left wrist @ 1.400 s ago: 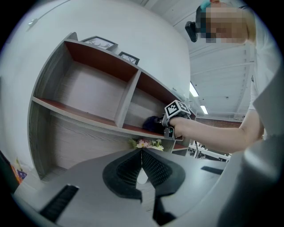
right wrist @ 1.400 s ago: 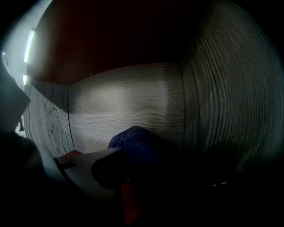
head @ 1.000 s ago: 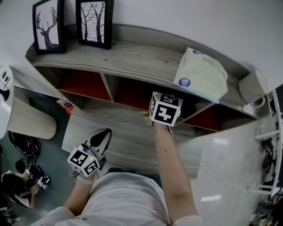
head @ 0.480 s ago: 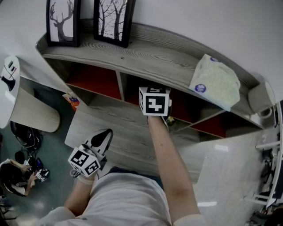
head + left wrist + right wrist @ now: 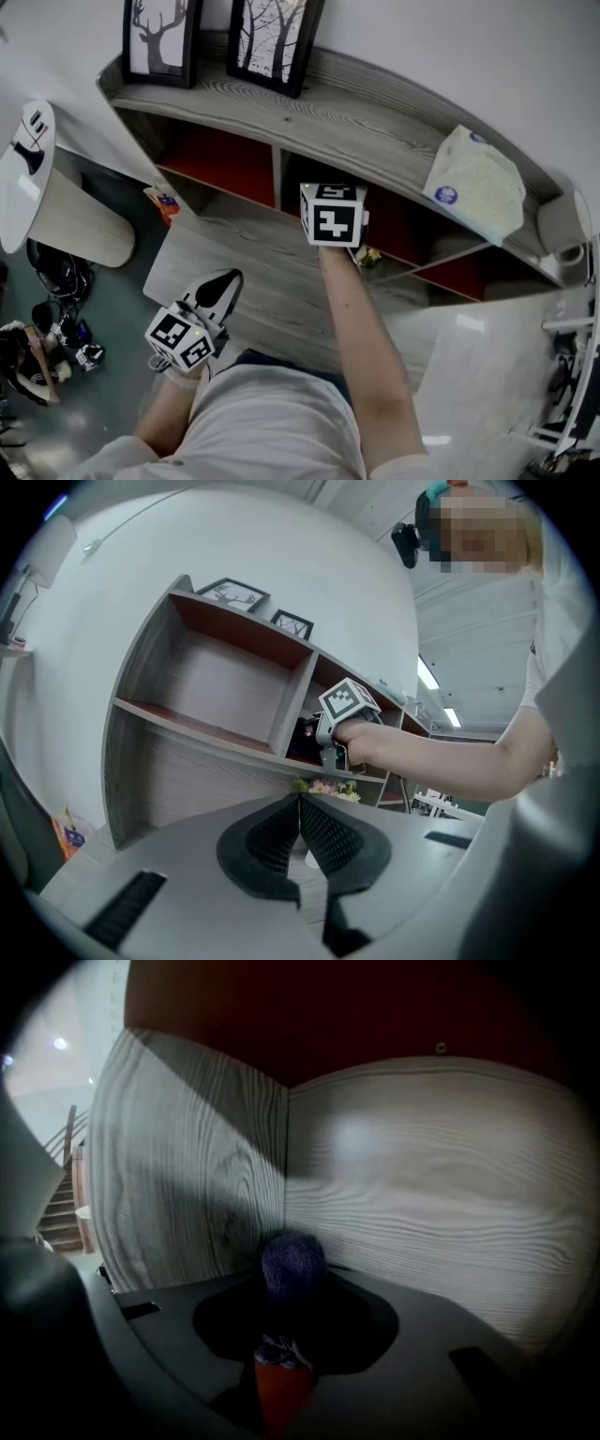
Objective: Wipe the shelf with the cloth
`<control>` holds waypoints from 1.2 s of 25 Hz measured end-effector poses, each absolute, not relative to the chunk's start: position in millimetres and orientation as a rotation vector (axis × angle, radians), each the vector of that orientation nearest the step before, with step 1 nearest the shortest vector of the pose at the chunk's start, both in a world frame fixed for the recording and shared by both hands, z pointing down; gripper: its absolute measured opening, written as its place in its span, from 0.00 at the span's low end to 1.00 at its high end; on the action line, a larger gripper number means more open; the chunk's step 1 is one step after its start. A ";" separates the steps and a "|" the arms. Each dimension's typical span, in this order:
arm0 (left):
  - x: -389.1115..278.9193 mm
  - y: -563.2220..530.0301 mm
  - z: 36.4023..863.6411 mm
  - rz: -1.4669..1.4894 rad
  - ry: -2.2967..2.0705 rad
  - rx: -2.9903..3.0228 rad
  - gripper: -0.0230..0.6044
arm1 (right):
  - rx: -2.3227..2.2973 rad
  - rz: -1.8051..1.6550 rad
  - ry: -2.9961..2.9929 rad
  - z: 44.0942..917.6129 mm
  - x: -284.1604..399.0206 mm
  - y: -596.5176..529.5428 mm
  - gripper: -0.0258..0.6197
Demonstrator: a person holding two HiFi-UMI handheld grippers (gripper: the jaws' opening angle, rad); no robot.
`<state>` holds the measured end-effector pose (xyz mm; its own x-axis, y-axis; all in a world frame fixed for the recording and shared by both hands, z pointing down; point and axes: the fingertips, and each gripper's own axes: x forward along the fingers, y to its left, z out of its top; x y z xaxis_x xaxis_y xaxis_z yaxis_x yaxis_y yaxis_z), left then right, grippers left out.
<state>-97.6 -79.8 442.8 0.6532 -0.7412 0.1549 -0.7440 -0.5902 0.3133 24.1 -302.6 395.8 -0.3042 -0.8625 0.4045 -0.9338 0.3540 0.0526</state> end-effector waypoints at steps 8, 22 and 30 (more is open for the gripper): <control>-87.9 -72.8 434.2 0.017 -1.167 2.529 0.06 | 1.577 0.199 -2.375 367.9 24.7 -254.3 0.22; -19.1 -85.5 414.5 0.110 -0.951 2.671 0.06 | 1.675 0.129 -2.614 346.4 76.0 -133.8 0.23; 11.6 -89.7 410.0 0.170 -0.825 2.747 0.06 | 1.771 0.182 -2.539 371.4 134.4 -84.1 0.23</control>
